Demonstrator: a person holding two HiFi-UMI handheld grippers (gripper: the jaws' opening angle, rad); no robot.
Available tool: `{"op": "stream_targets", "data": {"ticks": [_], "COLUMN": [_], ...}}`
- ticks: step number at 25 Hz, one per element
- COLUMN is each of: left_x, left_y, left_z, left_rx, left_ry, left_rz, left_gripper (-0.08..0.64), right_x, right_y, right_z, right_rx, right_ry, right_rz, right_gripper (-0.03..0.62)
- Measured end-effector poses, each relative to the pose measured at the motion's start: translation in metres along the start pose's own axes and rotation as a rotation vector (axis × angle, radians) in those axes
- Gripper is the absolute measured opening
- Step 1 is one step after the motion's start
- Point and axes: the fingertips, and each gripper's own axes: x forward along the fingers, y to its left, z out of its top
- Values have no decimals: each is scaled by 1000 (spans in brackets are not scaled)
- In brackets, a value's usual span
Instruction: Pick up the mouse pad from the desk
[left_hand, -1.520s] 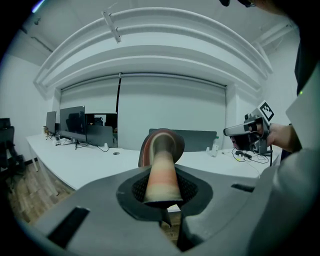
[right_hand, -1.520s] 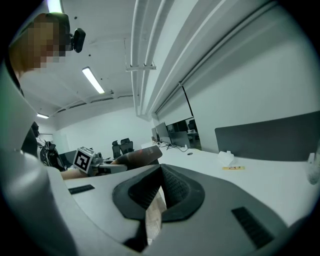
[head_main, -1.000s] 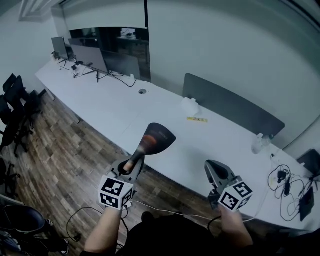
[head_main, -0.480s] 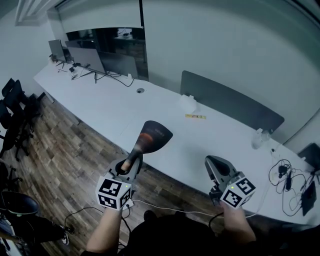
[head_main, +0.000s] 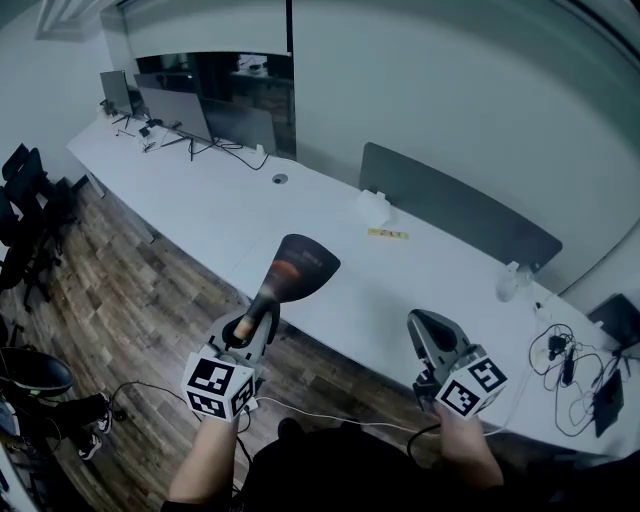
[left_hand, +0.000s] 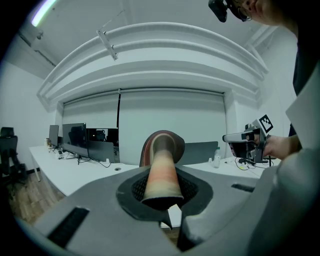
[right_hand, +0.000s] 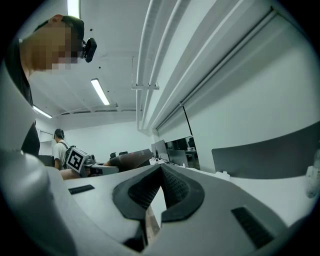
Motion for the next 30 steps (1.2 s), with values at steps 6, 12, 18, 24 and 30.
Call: {"op": "stream_targets", "data": {"ticks": [6, 12, 18, 24, 30], "left_x": [2, 3, 6, 3, 2], "left_y": [-1, -2, 7, 8, 4], "left_z": [-8, -5, 1, 10, 9], "left_rx": [-12, -17, -4, 4, 3], "left_ry": [10, 2, -3, -24, -27], "left_rz": [-5, -3, 5, 17, 23], "left_gripper": [40, 40, 40, 40, 40], "right_x": [-8, -4, 1, 3, 2], "right_y": [-11, -3, -3, 2, 2], "right_z": [-7, -16, -14, -7, -7], "right_rx": [23, 26, -6, -25, -30], "right_ry": [-22, -7, -5, -17, -20], "right_rz": [-50, -30, -29, -15, -4], "right_gripper": [-9, -9, -9, -9, -9]}}
